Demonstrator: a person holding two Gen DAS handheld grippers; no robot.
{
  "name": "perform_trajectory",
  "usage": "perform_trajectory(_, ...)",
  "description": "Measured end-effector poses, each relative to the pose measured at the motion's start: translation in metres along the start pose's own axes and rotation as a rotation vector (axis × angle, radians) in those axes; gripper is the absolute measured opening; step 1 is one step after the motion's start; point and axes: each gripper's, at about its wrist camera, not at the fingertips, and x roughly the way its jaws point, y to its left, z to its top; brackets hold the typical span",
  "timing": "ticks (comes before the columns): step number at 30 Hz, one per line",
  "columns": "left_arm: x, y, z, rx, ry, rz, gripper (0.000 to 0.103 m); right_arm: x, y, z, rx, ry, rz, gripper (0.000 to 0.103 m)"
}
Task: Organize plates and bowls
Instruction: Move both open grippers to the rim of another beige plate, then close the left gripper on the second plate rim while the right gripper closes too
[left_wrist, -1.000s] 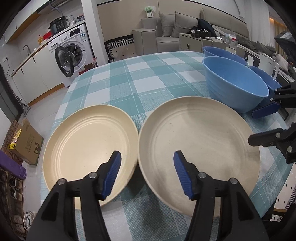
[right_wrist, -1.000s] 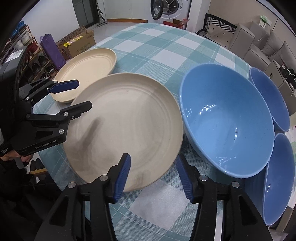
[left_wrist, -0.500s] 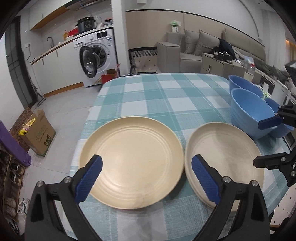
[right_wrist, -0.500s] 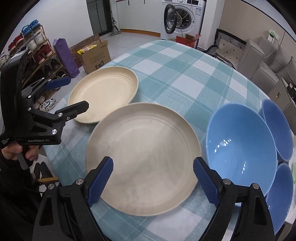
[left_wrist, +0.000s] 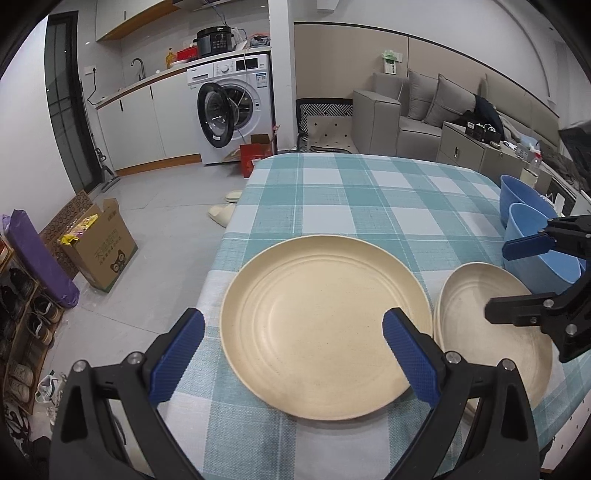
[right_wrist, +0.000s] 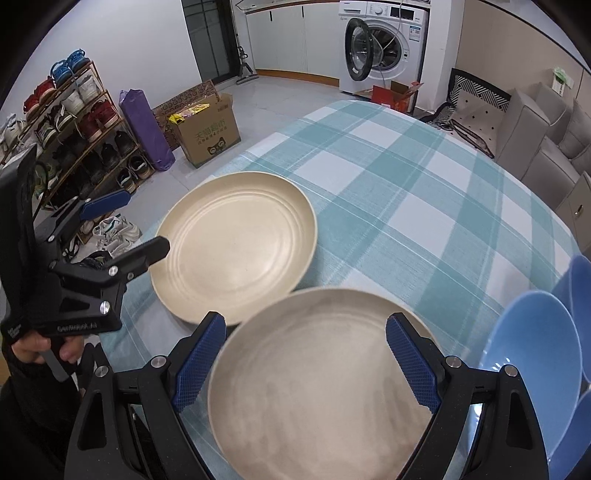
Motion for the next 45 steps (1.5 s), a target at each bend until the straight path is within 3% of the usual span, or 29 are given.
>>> perform_trajectory(20,0.043,0.041,-0.015,-0.104,0.102,0.059,0.098,0.072,0.003,0.038,0.053,0.046,0.000,0.090)
perform_trajectory(30,0.061,0.048,-0.025,-0.129,0.149,0.051,0.097,0.098,0.007,0.044,0.046,0.092,-0.009,0.073)
perform_trajectory(35,0.063,0.049,-0.028,-0.132,0.165,0.031,0.079,0.108,0.012,0.041,0.048,0.124,-0.006,0.053)
perform_trajectory(37,0.064,0.048,-0.029,-0.124,0.173,0.027,0.063,0.108,0.014,0.040,0.038,0.120,-0.022,0.049)
perform_trajectory(40,0.066,0.047,-0.030,-0.126,0.185,0.000,0.046,0.106,0.016,0.038,0.032,0.118,-0.029,0.042)
perform_trajectory(45,0.063,0.046,-0.030,-0.120,0.179,-0.006,0.038,0.102,0.018,0.035,0.016,0.114,-0.040,0.031)
